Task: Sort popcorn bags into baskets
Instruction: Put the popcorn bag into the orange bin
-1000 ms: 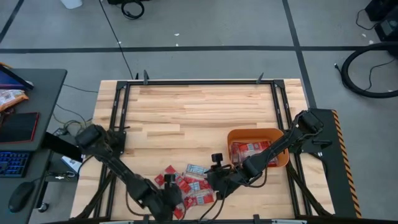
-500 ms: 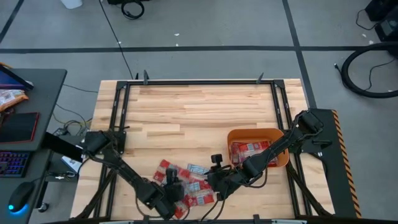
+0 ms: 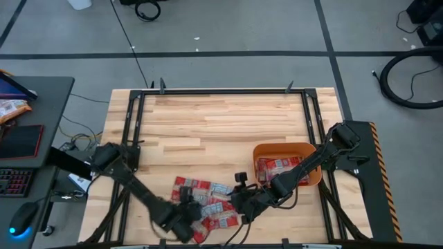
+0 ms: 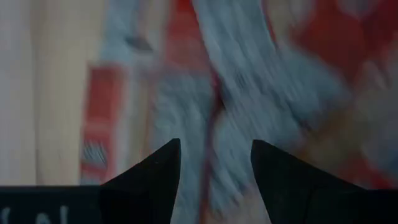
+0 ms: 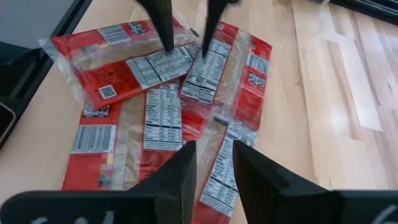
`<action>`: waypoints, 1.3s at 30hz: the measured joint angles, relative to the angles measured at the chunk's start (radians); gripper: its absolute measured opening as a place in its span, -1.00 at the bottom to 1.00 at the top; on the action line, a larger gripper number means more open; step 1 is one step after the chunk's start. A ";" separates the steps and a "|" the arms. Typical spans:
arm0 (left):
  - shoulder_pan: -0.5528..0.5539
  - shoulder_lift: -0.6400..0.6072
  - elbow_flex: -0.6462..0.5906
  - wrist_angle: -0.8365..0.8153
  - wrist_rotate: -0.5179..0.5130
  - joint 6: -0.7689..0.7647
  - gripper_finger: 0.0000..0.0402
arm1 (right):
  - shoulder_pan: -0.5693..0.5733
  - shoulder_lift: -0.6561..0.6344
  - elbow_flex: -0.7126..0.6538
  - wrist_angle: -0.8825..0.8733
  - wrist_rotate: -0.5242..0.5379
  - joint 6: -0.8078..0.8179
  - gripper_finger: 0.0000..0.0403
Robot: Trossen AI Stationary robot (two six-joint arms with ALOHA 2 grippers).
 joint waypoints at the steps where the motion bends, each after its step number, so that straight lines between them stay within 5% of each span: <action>1: -0.024 0.000 0.000 -0.035 -0.001 -0.016 0.00 | 0.001 0.000 0.000 0.001 -0.002 0.001 -0.46; 7: -0.128 0.002 -0.004 -0.238 -0.098 -0.205 0.00 | 0.000 0.000 0.000 0.001 -0.002 0.014 -0.46; 17: -0.188 0.002 -0.116 -0.229 -0.167 -0.381 0.00 | 0.001 0.000 0.000 0.007 -0.002 0.017 -0.46; 32: -0.162 -0.001 -0.229 -0.182 -0.170 -0.253 -0.01 | 0.001 0.000 0.000 0.008 -0.002 0.017 -0.46; 39: -0.163 -0.002 -0.262 -0.141 -0.171 -0.175 -0.34 | 0.001 0.000 0.000 0.016 -0.004 0.017 -0.46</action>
